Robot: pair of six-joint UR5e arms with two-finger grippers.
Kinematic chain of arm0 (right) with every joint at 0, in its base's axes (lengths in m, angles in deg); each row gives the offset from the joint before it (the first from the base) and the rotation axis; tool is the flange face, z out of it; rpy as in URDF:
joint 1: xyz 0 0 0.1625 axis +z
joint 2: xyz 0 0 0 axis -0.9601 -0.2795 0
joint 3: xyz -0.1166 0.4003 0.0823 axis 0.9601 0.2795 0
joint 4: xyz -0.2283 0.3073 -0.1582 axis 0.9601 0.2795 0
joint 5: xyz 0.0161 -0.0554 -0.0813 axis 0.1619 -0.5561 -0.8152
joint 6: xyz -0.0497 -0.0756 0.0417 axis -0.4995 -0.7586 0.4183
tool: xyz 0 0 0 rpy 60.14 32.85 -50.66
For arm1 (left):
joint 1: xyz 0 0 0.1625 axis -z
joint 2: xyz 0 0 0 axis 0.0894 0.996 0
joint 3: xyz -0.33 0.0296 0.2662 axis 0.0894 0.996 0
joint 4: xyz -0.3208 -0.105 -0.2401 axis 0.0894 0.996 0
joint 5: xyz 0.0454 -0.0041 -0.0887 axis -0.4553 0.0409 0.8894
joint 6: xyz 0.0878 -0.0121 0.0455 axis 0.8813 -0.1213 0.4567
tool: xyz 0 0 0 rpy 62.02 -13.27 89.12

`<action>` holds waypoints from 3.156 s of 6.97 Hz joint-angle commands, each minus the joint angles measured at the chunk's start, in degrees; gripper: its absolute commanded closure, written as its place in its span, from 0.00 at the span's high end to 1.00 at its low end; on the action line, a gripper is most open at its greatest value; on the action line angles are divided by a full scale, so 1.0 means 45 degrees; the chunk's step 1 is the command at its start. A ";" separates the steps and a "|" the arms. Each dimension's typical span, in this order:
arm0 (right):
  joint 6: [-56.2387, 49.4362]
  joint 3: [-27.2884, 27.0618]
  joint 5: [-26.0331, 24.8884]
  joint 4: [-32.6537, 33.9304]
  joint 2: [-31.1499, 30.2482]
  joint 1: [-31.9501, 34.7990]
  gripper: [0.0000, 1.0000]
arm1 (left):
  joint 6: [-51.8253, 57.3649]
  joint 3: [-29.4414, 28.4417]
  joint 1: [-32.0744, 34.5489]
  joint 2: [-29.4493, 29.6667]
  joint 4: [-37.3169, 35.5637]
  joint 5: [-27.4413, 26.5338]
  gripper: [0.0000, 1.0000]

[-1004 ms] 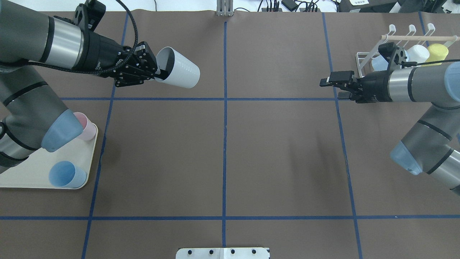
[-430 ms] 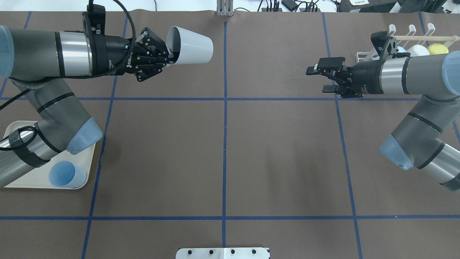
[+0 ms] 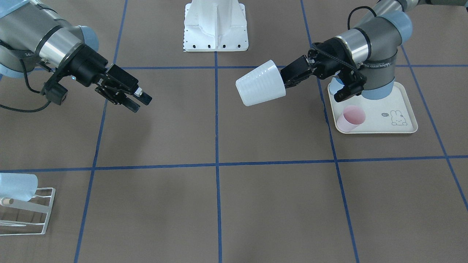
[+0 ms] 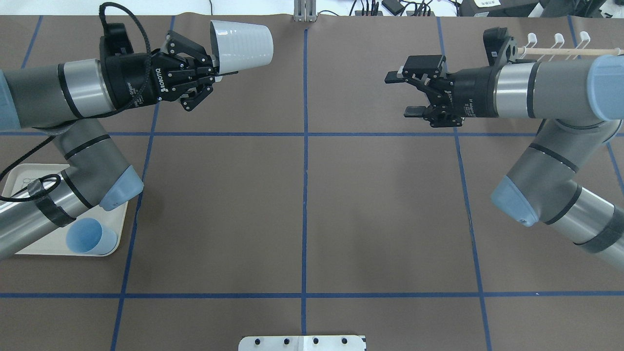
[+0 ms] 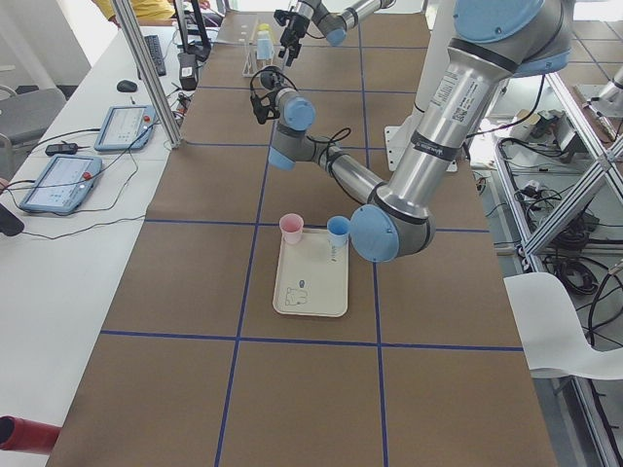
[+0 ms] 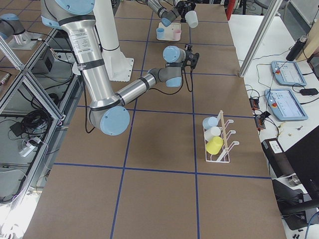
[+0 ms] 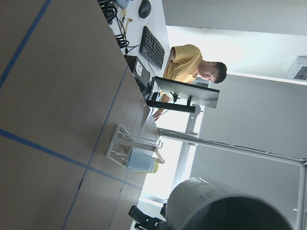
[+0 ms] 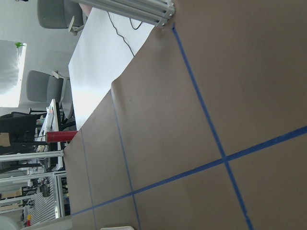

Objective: Transfer IKEA cup to right arm and place on rack

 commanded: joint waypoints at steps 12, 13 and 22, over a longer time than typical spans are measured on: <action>0.1823 -0.2233 -0.3497 0.4756 0.3631 -0.2531 1.00 | -0.1987 -0.0704 -0.2627 0.0602 0.3555 -0.3119 0.00; 0.1823 -0.2175 -0.3497 0.4756 0.3612 -0.2550 1.00 | -0.1987 -0.0704 -0.2646 0.0602 0.3729 -0.3119 0.00; 0.1862 -0.2076 -0.3711 0.4756 0.3612 -0.2511 0.71 | -0.1987 -0.0781 -0.2764 0.0505 0.3966 -0.3119 0.00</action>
